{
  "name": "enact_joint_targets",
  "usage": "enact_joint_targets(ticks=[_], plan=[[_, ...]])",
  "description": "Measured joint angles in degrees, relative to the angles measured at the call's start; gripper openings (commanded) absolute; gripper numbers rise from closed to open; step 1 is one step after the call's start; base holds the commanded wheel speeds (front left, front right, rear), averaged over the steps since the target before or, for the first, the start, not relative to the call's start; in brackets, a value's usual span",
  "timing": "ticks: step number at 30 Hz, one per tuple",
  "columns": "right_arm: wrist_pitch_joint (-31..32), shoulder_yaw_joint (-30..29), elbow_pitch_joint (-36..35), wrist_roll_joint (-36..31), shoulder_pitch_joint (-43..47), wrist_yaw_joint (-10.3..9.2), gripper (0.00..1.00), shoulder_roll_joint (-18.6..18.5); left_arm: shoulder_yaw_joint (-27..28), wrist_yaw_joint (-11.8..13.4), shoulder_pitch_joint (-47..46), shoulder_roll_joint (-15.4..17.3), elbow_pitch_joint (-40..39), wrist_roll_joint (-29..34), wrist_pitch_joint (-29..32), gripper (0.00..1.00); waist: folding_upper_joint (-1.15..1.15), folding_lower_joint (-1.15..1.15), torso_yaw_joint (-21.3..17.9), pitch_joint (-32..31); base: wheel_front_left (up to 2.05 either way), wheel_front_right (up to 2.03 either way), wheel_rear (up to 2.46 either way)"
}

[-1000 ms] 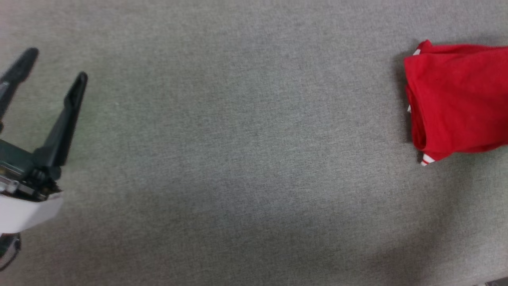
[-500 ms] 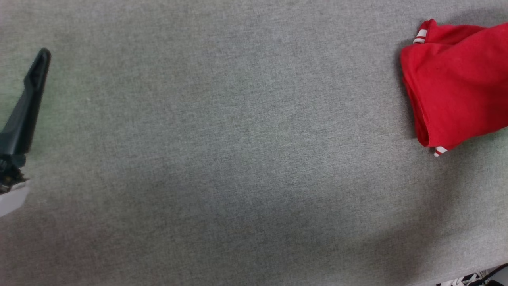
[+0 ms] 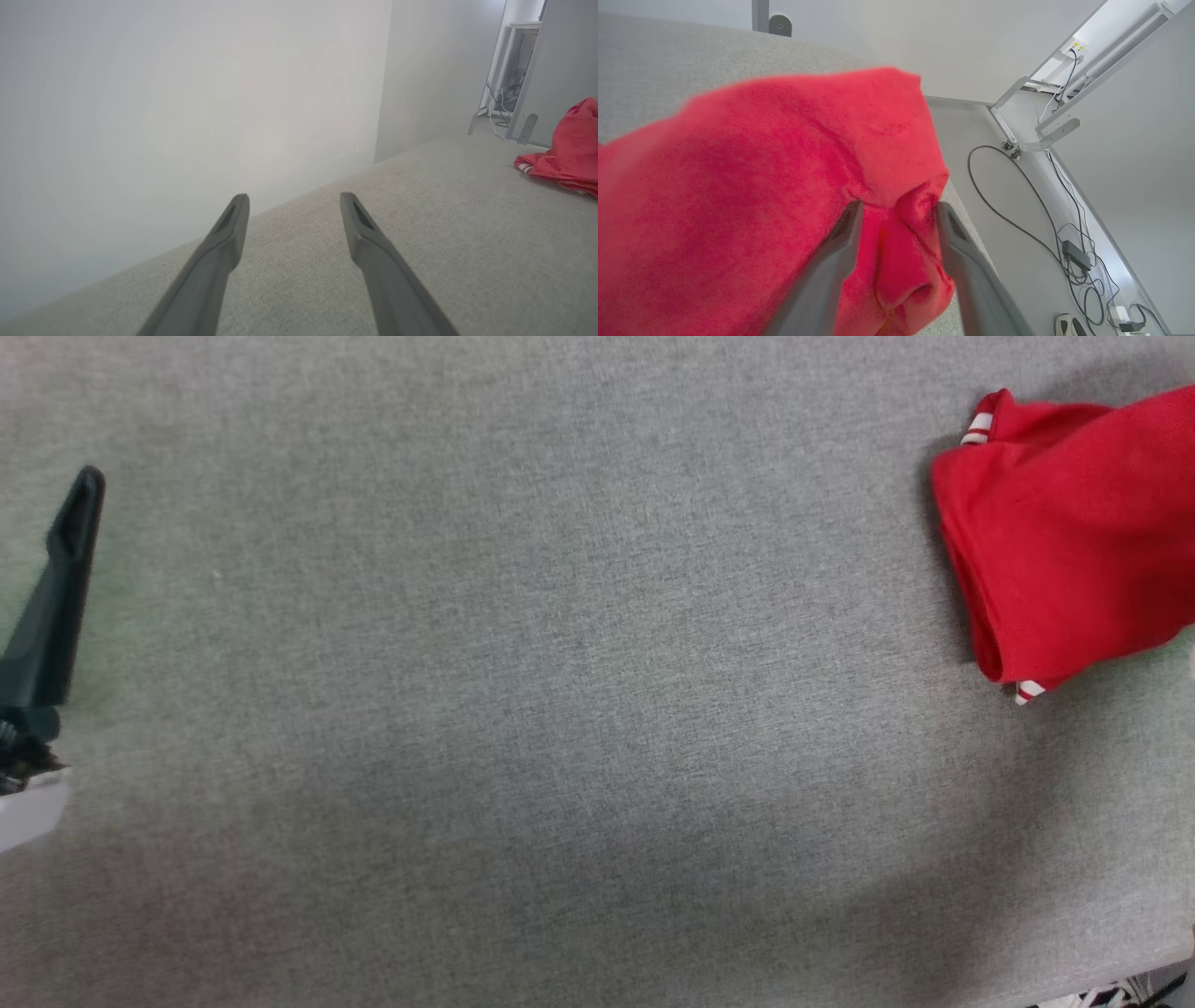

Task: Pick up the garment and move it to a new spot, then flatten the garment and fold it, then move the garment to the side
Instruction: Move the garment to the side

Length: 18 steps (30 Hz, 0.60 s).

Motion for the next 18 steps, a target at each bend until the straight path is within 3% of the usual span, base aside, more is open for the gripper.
enact_joint_targets(ticks=[10, 18], plan=[[2.2, 4.0, -0.9, 4.3, 2.7, 0.0, 1.0, -1.9, -1.6, 0.0, 1.2, -6.8, 4.8, 0.1, 0.0, 1.0, 0.0, 0.0, 2.4, -4.9, 0.0, 0.0, 0.0], [0.7, 11.4, 1.0, 11.4, 4.3, 0.0, 1.0, -2.0, -2.4, 0.0, 4.3, -11.5, 14.2, -0.9, 0.0, 1.0, 0.0, 0.0, 6.0, -10.0, 0.0, 0.0, 0.0]])
